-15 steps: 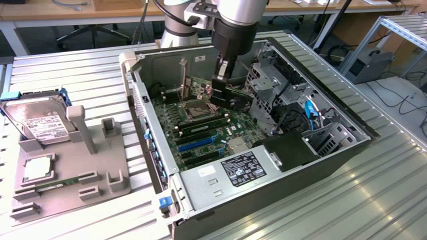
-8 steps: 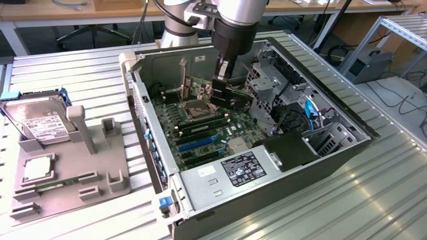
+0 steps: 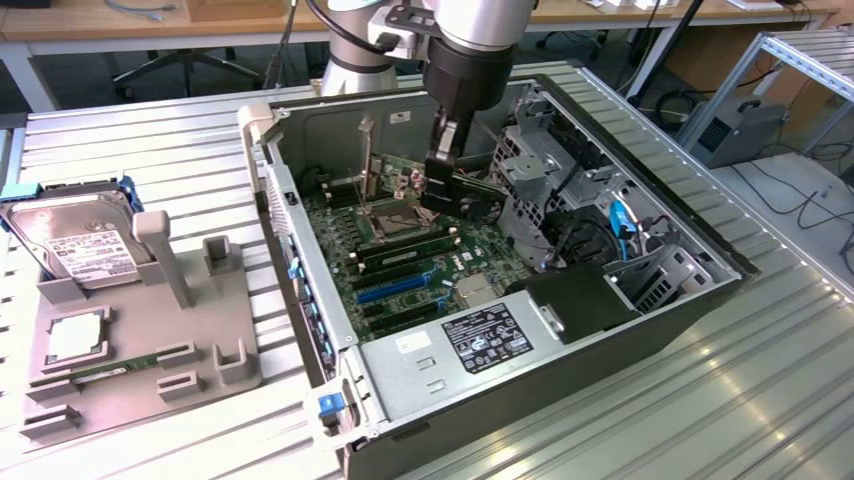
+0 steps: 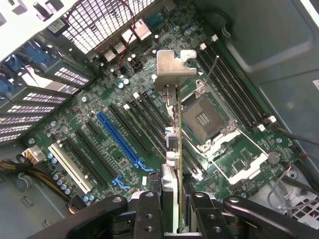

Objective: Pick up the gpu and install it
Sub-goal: 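Insert the gpu into the slot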

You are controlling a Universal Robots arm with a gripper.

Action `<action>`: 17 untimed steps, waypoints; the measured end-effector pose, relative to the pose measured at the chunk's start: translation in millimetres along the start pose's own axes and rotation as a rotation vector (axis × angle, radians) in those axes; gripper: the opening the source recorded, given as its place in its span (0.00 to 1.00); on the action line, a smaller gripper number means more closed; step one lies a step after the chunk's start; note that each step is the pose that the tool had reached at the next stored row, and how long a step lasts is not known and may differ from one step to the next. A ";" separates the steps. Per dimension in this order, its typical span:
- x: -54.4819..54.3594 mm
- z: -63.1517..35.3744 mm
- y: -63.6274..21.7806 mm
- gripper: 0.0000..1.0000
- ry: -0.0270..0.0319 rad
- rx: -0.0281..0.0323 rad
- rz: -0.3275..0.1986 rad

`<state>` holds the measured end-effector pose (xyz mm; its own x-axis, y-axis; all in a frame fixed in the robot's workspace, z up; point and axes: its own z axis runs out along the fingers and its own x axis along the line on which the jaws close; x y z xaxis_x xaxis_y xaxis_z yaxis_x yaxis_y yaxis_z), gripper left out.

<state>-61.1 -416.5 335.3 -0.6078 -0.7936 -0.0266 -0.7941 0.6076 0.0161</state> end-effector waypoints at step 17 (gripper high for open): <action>0.0 0.1 0.0 0.27 0.0004 -0.0006 -0.024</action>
<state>-61.1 -416.5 335.2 -0.5884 -0.8081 -0.0266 -0.8086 0.5882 0.0161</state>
